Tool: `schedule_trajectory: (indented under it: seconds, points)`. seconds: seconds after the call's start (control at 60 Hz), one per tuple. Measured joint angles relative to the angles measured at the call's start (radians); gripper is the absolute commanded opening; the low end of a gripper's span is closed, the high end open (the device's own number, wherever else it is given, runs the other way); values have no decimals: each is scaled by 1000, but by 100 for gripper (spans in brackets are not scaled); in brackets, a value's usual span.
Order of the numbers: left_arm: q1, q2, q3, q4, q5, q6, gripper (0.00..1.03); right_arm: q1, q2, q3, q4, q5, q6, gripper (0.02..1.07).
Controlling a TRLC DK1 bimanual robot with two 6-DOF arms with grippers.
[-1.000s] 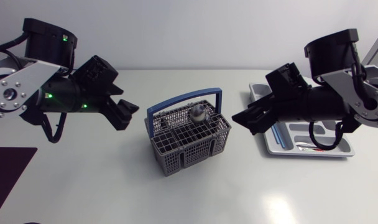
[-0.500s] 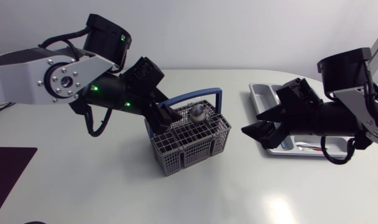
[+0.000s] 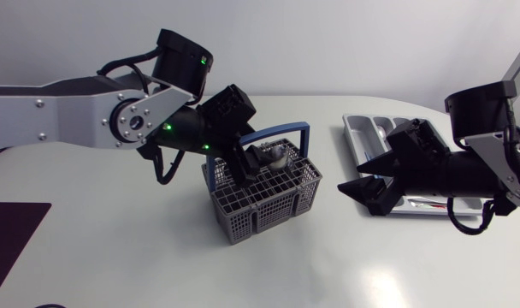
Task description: Unload the cutlery basket into the drawer organizer.
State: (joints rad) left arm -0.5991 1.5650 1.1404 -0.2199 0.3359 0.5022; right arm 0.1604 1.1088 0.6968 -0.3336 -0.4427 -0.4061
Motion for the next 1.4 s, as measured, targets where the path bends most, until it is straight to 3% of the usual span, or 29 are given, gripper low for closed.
schedule_trajectory:
  seconds: [0.1,0.283,0.367,0.45,0.783,1.2,1.4]
  points:
    - [-11,16,23,-18,18,1,77,-6,0,-8,1,-3,-11,88]
    - [-31,26,39,-30,27,1,77,-11,0,-12,3,-3,-14,88]
    - [-28,26,39,-33,31,5,79,-12,0,-13,4,-3,-15,88]
    - [-13,26,39,-44,32,8,91,-12,-5,-15,4,-3,-14,88]
    - [40,-83,39,-67,-4,27,95,-10,-23,-19,3,-3,-14,88]
    - [-100,-177,51,-131,-4,26,95,-4,-48,-38,0,-3,-14,88]
    - [-111,-121,50,-131,-5,26,95,-5,-50,-59,0,-3,-15,88]
